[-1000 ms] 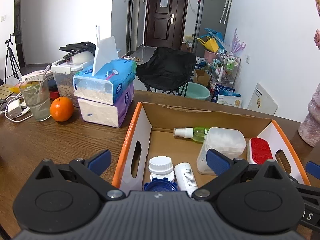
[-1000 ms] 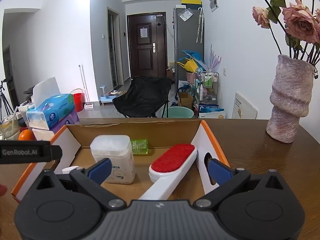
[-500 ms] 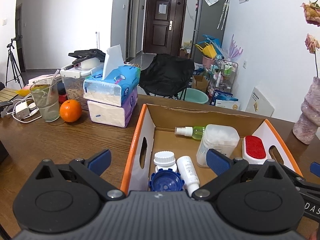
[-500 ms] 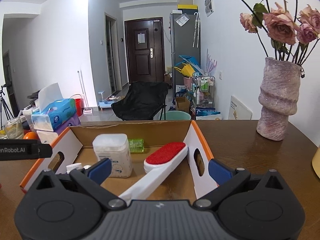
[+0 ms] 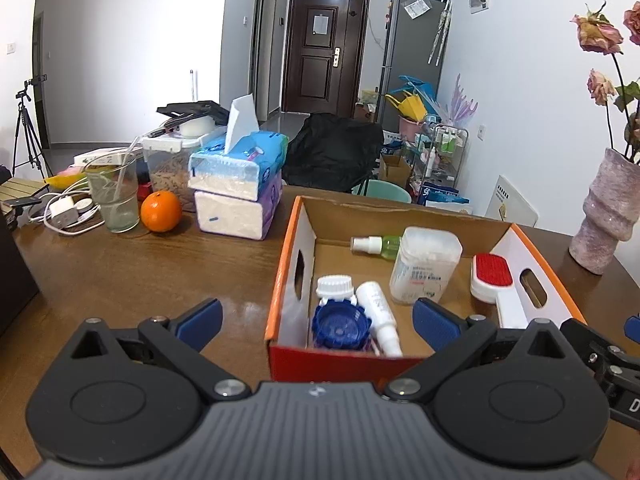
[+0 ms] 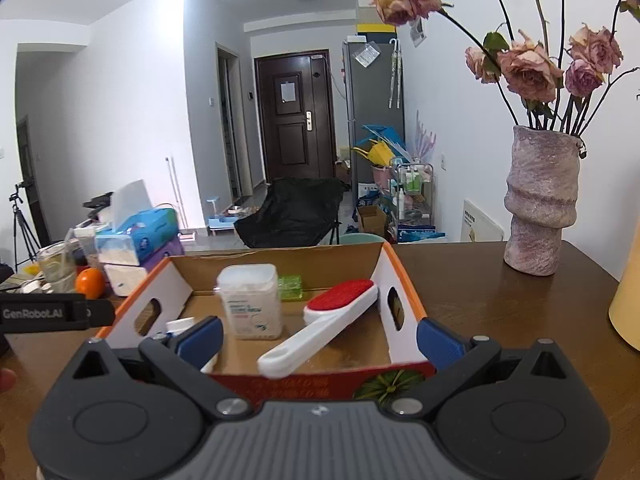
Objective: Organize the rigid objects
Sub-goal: 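Withdraw both tools from the box back over the table, then grasp the white plug adapter with the right gripper while the left gripper grasps the white tape roll, then carry the plug adapter and tape roll with both tools over the red box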
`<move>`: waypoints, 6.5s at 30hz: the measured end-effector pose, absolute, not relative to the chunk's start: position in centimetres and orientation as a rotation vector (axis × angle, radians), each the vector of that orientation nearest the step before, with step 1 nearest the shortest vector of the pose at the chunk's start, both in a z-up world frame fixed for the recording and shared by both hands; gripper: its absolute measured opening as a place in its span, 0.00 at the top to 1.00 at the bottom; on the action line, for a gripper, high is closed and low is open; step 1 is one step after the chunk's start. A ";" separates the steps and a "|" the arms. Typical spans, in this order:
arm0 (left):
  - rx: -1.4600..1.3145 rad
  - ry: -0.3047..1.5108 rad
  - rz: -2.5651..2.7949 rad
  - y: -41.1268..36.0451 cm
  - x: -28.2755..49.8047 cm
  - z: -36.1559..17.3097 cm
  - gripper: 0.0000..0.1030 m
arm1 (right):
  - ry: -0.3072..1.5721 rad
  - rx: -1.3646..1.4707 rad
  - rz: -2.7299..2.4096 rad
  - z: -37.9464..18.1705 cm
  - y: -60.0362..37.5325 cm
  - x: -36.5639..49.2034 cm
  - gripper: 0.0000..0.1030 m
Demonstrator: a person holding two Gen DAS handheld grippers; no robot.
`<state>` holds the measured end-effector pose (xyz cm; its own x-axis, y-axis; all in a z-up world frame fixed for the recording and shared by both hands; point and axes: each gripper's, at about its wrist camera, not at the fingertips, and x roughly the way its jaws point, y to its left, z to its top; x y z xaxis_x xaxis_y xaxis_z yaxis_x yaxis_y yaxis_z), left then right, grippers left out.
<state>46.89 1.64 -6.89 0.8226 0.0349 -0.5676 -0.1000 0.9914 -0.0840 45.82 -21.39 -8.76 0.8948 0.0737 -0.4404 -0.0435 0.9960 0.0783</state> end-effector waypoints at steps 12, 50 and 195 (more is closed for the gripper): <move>-0.105 0.613 0.057 2.8 40.6 -7.7 0.00 | 0.364 0.059 0.091 -8.3 -21.6 38.1 0.00; -0.070 0.695 0.082 5.4 30.0 -12.4 0.00 | 0.504 -0.080 0.180 -14.5 -24.2 31.6 0.00; -0.128 0.575 0.054 -0.9 50.5 -6.2 0.56 | 0.341 0.036 0.196 -7.9 -21.4 47.7 0.51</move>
<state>50.53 -0.92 -6.16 0.8381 0.0153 -0.5453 -0.0866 0.9907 -0.1052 47.68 -21.37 -7.87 0.9239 0.1967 -0.3283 -0.1845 0.9805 0.0684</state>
